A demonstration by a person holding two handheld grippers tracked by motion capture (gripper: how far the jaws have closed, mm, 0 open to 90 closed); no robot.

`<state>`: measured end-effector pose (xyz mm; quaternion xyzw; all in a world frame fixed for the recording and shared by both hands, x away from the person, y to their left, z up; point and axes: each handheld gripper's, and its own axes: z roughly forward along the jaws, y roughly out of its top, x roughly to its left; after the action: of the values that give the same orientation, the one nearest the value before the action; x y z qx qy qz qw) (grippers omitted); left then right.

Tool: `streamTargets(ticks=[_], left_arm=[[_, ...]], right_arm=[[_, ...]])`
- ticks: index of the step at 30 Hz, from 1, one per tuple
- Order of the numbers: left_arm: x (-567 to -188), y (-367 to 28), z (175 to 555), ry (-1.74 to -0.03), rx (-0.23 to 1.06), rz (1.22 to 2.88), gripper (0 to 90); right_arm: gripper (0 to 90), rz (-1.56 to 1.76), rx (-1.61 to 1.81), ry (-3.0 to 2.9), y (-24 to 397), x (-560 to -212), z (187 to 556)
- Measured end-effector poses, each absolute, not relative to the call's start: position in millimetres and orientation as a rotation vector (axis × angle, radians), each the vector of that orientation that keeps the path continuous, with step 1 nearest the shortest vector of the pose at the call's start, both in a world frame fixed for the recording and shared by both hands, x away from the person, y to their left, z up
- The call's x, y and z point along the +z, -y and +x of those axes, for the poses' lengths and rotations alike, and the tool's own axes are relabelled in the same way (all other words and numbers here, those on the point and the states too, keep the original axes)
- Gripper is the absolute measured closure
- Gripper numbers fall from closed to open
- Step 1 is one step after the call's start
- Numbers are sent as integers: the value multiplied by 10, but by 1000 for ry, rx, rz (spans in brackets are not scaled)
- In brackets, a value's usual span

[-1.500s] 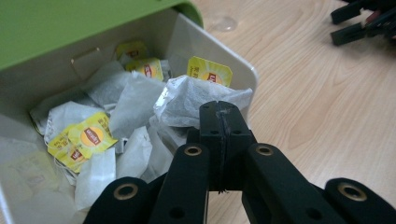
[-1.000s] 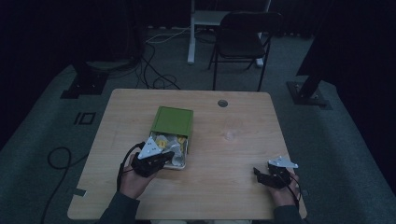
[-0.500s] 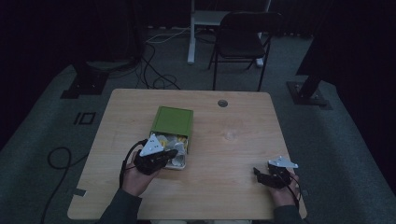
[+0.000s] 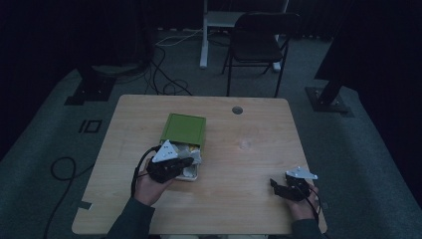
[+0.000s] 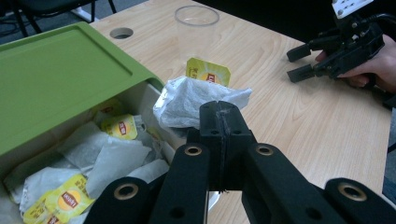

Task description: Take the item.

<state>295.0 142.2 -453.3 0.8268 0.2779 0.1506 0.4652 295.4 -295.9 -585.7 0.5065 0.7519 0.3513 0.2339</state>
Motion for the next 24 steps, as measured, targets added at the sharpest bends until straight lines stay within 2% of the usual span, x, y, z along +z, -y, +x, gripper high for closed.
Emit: streamTargets(ticks=[24], left_arm=[[-4458,-1171,3175,-624,356,2047,900]], right_arm=[[292,1398,966,-2063,2950,-5855,2963]])
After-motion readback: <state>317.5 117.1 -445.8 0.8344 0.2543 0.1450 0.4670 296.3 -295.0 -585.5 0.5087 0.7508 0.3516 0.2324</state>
